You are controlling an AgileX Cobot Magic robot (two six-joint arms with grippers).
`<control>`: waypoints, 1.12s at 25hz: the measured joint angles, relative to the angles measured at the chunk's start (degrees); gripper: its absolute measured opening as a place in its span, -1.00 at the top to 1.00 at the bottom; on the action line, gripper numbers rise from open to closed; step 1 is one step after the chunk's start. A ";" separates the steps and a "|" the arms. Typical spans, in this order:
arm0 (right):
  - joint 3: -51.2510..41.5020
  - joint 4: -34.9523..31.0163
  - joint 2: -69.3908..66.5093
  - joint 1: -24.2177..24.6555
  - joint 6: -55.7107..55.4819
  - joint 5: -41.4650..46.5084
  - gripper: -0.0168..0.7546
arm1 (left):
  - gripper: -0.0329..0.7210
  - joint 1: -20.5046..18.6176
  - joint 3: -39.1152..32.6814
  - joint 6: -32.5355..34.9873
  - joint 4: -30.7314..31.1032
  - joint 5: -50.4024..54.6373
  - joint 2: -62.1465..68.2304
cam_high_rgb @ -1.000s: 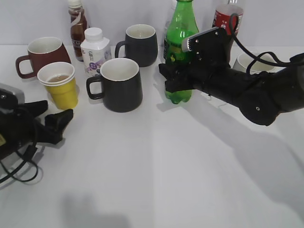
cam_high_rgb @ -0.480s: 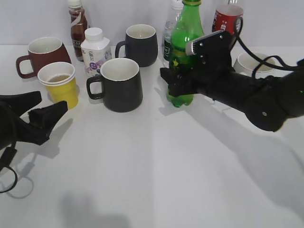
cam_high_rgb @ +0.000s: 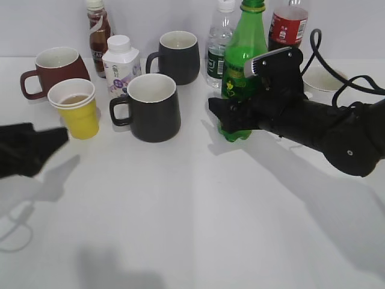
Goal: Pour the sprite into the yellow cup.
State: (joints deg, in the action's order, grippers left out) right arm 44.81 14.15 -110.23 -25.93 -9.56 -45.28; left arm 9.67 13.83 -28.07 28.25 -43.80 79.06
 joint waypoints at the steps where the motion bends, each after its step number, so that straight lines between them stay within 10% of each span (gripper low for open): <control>1: -0.19 0.07 0.00 0.00 -0.15 0.18 -0.70 | -0.64 0.00 0.00 -1.11 -0.84 1.34 -2.06; 12: -4.16 0.14 6.67 0.00 -4.06 14.02 -0.71 | -0.47 0.13 5.09 -5.97 -7.70 42.33 -21.37; 28: -3.83 -3.75 33.58 0.00 -3.35 81.87 -0.28 | -0.44 11.98 23.91 2.92 -17.49 110.59 -37.24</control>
State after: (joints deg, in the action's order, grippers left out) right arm 40.98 10.40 -76.66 -25.93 -12.91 36.59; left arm 21.65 37.75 -25.15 10.76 66.79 41.82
